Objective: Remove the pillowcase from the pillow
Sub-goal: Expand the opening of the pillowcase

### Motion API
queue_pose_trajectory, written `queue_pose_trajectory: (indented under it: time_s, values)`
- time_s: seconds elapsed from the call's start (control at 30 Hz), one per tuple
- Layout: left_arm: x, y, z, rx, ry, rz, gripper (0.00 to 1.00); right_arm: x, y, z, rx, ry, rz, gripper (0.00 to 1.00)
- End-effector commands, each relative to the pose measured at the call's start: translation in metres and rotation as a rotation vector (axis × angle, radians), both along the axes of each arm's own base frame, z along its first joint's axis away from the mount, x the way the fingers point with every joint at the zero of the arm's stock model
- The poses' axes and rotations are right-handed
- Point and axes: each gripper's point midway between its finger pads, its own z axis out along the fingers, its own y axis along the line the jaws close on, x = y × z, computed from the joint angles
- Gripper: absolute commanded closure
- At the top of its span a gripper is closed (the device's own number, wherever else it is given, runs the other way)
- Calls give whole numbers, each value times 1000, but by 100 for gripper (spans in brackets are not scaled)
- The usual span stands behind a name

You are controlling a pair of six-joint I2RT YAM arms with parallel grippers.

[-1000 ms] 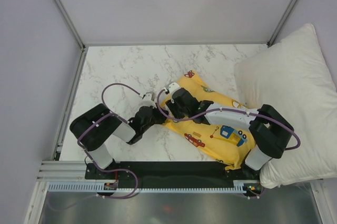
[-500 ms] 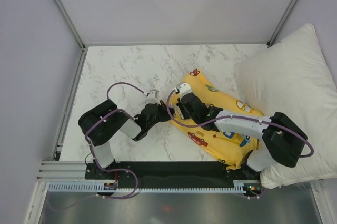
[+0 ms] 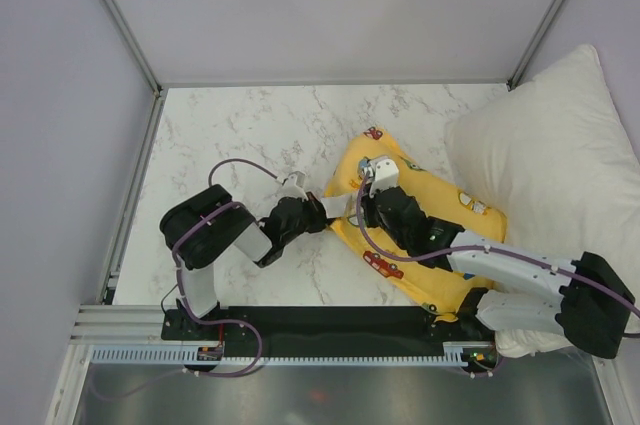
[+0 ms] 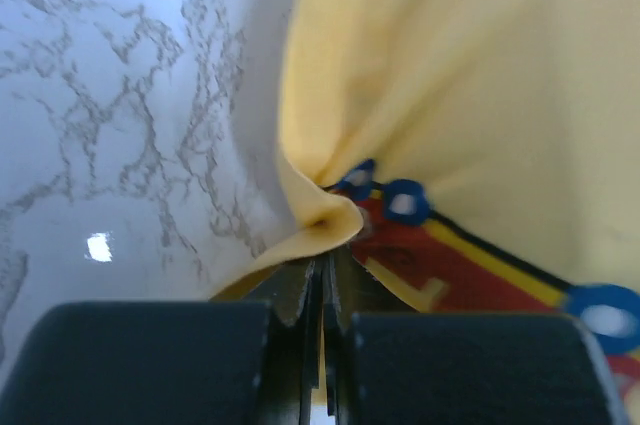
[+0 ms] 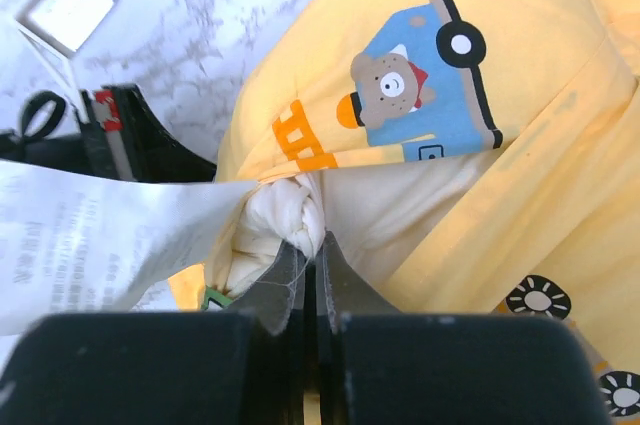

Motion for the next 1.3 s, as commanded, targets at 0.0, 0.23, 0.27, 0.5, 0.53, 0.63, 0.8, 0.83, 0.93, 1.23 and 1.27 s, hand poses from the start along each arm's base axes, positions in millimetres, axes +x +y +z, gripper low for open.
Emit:
queue_pose_trajectory:
  time_s: [0.0, 0.23, 0.27, 0.5, 0.53, 0.63, 0.8, 0.83, 0.93, 1.23, 1.27]
  values:
    - [-57, 79, -115, 404, 313, 50, 98, 18, -32, 86, 138, -203, -191, 100]
    - [-47, 69, -98, 383, 247, 36, 98, 13, -22, 93, 112, -191, -134, 100]
    - [-47, 71, -97, 408, 246, 35, 98, 13, -20, 92, 111, -189, -129, 100]
    - [-33, 73, -22, 356, 70, 53, 98, 6, -11, 74, 113, -152, -91, 100]
    - [-32, 77, 3, 344, 33, 69, 98, 5, -8, 69, 113, -142, -78, 100]
    - [-28, 93, 65, 337, -111, 125, 98, 2, -4, 59, 125, -125, -62, 100]
    - [-30, 99, 162, 269, -315, 165, 72, 0, 1, 51, 121, -110, -40, 100]
    - [-32, 95, 169, 289, -333, 128, 66, -1, 2, 48, 116, -105, -32, 100]
    - [-29, 80, 185, 330, -353, 74, 51, -2, 5, 49, 124, -104, -22, 100]
    - [-33, 19, 184, 381, -348, -58, 27, -7, 5, 47, 127, -100, -7, 100]
    - [-33, 14, 186, 378, -350, -64, 26, -8, 5, 47, 127, -101, -6, 100]
